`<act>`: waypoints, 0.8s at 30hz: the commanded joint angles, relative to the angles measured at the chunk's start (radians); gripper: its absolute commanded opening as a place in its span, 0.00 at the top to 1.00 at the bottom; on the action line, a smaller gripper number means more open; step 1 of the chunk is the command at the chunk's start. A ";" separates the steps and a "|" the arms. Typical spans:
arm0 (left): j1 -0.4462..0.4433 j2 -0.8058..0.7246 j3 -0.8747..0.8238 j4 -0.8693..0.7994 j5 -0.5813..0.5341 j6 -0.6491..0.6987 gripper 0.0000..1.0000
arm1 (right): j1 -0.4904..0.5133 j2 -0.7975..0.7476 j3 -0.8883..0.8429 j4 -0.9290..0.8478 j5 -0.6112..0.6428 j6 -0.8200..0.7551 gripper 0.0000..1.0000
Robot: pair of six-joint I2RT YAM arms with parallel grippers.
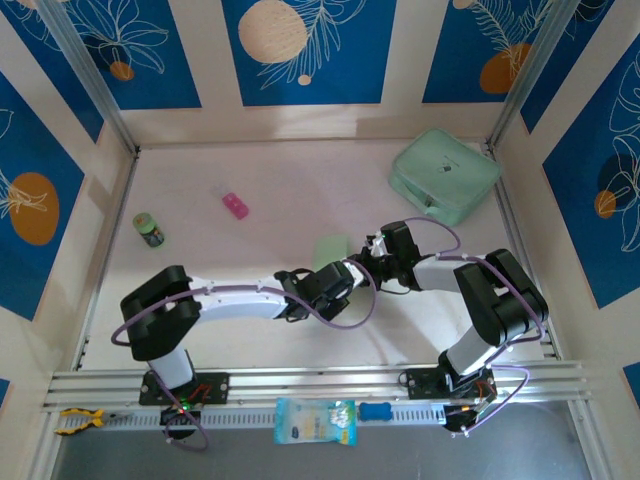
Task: Fold a paper plane with a square sheet of paper (pick it up from the middle)
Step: Fold the triangle a second time at the center of the table.
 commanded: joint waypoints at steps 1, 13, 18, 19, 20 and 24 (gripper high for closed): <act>0.038 -0.042 -0.028 0.034 0.079 -0.033 1.00 | -0.011 -0.042 -0.020 -0.107 0.065 -0.001 0.81; 0.217 -0.056 -0.107 0.159 0.431 -0.150 0.99 | -0.004 -0.214 -0.077 -0.197 0.066 -0.017 0.70; 0.237 -0.048 -0.107 0.162 0.465 -0.159 0.97 | 0.047 -0.184 -0.078 -0.141 0.031 0.004 0.78; 0.238 -0.050 -0.110 0.165 0.470 -0.162 0.96 | 0.057 -0.173 -0.074 -0.123 0.023 0.007 0.80; 0.243 -0.050 -0.110 0.168 0.480 -0.163 0.96 | 0.067 -0.157 -0.065 -0.112 0.016 0.009 0.82; 0.261 -0.051 -0.118 0.179 0.504 -0.176 0.92 | 0.092 -0.109 -0.041 -0.090 0.021 0.021 0.87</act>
